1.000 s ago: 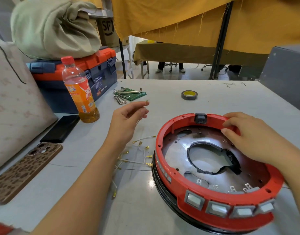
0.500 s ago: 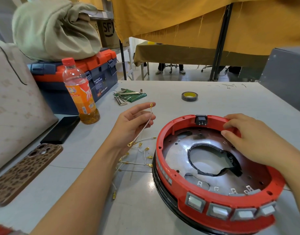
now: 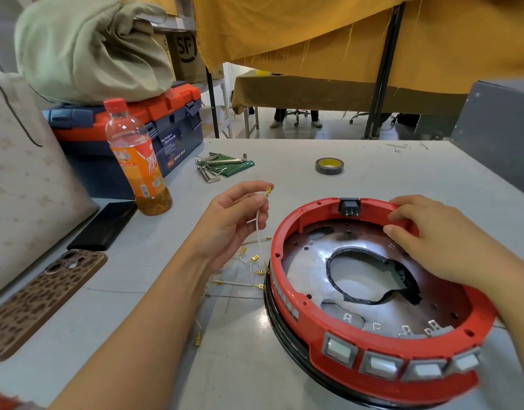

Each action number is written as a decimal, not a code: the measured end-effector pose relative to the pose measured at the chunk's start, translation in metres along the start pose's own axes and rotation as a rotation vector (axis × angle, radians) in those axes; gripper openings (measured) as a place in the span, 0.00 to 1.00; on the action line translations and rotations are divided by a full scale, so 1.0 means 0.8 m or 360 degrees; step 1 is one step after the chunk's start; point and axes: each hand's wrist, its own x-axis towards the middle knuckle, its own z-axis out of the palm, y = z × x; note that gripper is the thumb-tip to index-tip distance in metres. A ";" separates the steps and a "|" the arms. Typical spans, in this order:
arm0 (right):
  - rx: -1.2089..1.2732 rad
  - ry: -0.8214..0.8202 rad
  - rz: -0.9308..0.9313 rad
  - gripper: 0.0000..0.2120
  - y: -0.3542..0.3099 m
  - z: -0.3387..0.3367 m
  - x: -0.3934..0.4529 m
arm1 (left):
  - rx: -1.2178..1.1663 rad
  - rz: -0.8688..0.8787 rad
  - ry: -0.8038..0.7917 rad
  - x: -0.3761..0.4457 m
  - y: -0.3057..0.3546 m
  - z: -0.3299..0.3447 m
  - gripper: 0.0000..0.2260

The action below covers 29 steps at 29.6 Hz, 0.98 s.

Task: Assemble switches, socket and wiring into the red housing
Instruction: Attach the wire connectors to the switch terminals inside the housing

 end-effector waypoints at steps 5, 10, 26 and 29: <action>-0.0001 0.0003 -0.0010 0.14 0.001 0.001 0.001 | 0.0029 0.0013 -0.0016 0.001 -0.001 0.001 0.09; -0.0011 0.0003 -0.0013 0.14 0.003 0.001 0.002 | 0.0052 0.0008 -0.0015 0.001 -0.002 -0.001 0.09; -0.0061 -0.0091 0.0072 0.13 0.000 -0.012 -0.005 | 0.0502 0.0009 0.0181 0.001 0.009 0.008 0.06; -0.0109 -0.0116 0.0102 0.11 0.000 -0.022 -0.008 | 0.0773 -0.0001 0.0200 -0.002 0.018 0.019 0.06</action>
